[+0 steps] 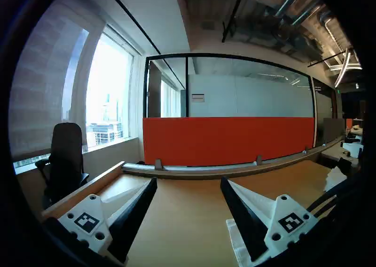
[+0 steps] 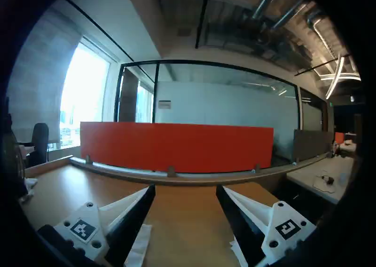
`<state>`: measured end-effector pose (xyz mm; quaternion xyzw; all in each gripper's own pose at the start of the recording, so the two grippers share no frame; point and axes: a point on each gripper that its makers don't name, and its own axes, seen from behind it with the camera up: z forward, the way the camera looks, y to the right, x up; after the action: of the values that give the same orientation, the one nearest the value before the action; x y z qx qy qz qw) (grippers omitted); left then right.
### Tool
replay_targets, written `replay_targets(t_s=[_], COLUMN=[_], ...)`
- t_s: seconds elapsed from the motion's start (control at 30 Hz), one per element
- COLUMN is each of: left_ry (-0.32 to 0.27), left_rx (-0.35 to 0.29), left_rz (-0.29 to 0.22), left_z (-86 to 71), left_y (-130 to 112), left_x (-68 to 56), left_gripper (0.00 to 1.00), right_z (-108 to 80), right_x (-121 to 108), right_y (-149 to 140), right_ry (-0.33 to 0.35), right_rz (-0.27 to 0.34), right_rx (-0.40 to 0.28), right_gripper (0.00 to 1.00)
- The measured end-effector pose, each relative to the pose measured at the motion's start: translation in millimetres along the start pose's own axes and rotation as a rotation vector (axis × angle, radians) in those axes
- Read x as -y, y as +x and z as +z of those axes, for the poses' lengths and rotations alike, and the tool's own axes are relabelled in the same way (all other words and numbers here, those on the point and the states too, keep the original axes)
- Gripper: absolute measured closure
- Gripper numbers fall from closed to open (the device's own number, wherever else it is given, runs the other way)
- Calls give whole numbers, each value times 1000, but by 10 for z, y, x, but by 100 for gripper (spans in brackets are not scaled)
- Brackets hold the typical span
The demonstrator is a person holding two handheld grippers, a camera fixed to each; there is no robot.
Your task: Fold towel
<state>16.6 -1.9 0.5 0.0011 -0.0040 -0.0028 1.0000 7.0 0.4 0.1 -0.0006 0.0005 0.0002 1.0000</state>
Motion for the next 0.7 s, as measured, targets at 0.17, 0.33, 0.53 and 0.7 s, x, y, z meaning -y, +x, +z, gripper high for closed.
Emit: replay_targets(t_s=[0.17,0.33,0.53,0.7], left_ry=[2,-3,-40,-88], left_rx=[20,44,65,89], left_rz=[-4,5,22,45], left_z=[-3,-3,11,13], left_y=[179,238,315,346], left_x=[31,18,-58,-153], left_gripper=[0,0,0,0], right_z=[7,5,-7,-7], right_x=[-27,-49,-60,7], right_y=[291,401,479,509], right_ry=[-8,-15,-14,24], right_rz=[-1,-6,-19,-21], right_rx=[-5,13,27,44], right_gripper=[0,0,0,0])
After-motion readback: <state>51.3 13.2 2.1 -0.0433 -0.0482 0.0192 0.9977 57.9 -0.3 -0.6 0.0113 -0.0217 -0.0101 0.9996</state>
